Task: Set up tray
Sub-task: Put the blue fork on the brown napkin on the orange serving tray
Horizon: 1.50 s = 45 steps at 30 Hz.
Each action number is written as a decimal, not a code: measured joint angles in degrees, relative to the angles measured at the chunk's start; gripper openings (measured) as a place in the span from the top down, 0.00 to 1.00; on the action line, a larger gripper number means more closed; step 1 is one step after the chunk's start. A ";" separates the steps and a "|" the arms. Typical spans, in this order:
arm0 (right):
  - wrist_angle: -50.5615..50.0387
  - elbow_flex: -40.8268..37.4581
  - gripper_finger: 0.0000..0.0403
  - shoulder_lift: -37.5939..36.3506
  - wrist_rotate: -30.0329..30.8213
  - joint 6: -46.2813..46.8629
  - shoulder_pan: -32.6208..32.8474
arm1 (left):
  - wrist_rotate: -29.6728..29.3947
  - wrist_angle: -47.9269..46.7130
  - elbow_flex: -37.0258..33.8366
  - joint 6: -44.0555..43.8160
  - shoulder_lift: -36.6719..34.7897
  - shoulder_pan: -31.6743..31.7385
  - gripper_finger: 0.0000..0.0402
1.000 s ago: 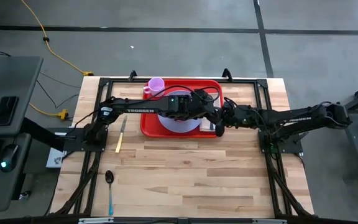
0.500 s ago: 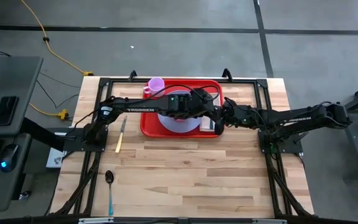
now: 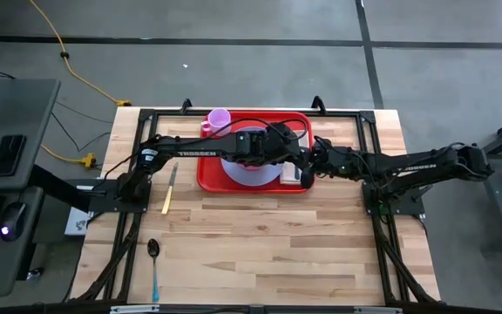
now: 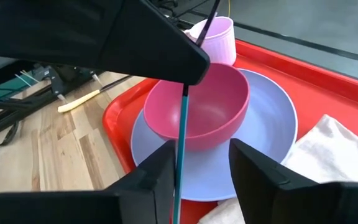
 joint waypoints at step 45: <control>0.99 0.00 0.57 -0.07 -0.26 -5.47 0.00 | 1.30 -0.59 0.00 -1.09 0.00 -0.07 0.98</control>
